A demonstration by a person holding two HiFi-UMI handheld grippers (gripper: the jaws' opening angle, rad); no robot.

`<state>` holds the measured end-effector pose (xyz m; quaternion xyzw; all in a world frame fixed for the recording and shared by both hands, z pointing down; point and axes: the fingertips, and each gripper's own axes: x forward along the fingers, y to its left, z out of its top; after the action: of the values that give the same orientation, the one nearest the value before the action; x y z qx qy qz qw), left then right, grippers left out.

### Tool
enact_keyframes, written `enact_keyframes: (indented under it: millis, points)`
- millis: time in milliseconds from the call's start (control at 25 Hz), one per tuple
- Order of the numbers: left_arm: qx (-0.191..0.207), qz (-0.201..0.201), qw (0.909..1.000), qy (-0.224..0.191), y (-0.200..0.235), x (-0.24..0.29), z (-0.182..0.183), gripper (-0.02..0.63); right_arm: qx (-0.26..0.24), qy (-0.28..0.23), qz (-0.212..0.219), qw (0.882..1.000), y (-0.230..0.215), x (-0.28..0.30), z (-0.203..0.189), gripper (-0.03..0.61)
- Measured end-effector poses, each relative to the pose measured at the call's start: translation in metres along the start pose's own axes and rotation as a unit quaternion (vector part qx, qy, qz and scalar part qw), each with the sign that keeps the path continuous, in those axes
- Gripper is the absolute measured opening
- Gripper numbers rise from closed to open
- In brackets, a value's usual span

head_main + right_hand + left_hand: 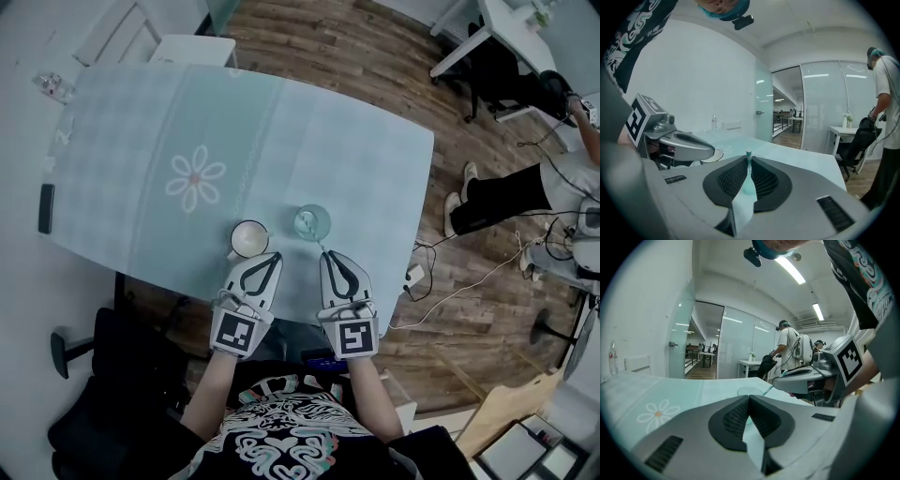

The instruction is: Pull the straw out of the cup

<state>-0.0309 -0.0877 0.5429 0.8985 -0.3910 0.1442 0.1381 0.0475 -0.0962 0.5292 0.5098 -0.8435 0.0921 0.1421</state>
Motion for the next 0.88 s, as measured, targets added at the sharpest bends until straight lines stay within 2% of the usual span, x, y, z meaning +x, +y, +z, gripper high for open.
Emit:
enact_keyframes:
  millis: [880]
  points:
    - [0.005,0.013,0.9998,-0.017,0.001,-0.005,0.01,-0.003,0.002,-0.01,-0.009,1.0,-0.008,-0.013,0.008,0.052]
